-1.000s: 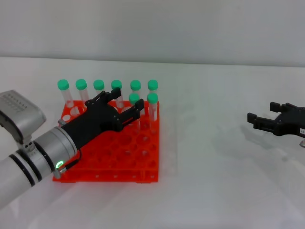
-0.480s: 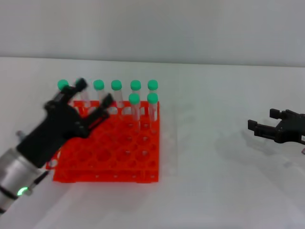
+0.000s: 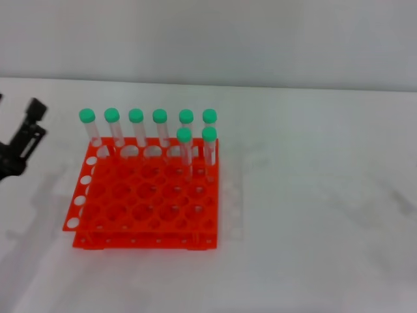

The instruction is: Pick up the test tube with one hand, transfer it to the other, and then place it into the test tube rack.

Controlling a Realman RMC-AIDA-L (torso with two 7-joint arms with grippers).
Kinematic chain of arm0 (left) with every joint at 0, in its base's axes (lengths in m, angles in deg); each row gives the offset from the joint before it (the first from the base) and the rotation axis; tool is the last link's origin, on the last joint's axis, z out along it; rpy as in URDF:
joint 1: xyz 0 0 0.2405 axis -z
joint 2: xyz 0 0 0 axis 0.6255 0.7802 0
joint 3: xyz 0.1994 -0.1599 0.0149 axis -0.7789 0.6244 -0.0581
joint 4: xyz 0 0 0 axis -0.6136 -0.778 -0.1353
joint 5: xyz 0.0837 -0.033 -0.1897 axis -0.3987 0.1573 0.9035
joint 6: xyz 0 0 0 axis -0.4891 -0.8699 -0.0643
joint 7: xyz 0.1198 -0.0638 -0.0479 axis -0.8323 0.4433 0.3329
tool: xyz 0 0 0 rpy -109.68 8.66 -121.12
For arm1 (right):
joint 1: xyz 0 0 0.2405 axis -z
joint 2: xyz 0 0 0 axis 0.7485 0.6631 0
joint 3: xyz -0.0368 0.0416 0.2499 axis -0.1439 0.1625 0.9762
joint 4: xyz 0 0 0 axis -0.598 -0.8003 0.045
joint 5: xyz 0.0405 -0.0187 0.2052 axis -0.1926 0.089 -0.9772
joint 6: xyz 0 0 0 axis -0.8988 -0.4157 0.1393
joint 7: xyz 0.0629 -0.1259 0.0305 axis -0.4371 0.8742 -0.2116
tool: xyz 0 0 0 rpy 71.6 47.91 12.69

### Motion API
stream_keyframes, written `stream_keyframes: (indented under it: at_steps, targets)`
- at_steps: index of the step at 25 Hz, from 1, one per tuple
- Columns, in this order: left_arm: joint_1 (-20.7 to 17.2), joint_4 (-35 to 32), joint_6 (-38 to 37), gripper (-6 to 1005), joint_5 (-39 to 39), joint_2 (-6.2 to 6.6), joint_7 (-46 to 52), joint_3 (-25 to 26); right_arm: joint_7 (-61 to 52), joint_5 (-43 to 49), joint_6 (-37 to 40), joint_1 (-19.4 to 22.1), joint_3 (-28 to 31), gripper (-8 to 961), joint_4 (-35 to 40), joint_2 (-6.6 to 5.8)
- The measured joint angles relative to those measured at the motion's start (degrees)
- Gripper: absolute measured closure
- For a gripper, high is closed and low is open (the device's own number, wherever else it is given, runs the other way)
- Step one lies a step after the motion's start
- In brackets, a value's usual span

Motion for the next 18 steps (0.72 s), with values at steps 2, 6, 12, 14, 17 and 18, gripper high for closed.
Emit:
stream_keyframes:
  at_steps: [2, 6, 12, 14, 17, 18]
  targets:
    - [-0.41, 0.35, -0.54, 182, -0.04, -0.12, -0.02, 1.41, 5.34, -0.05, -7.22, 2.00, 9.39, 83, -3.70, -0.08]
    - [-1.56, 0.53, -1.30, 184, 0.10, -0.63, -0.05, 3.21, 13.91, -0.35, -14.58, 5.30, 21.71, 84, -8.93, -0.14]
    - [-1.62, 1.42, -1.32, 186, 0.71, -0.83, 0.81, 3.46, 18.88, -0.31, -15.89, 8.35, 30.05, 84, -11.60, -0.17]
    - [-1.52, 1.59, -1.38, 186, 0.51, -0.83, 1.31, 3.31, 20.93, -0.29, -15.45, 8.91, 31.19, 84, -12.01, -0.17]
    - [-0.74, 3.37, -1.09, 186, -0.15, -0.84, 1.43, 2.83, 24.38, -0.31, -14.50, 9.24, 32.09, 84, -12.69, -0.06]
    - [-0.22, 4.47, -1.04, 186, -0.33, -0.84, 1.43, 2.79, 25.06, -0.31, -14.25, 9.26, 32.26, 84, -13.06, -0.06]
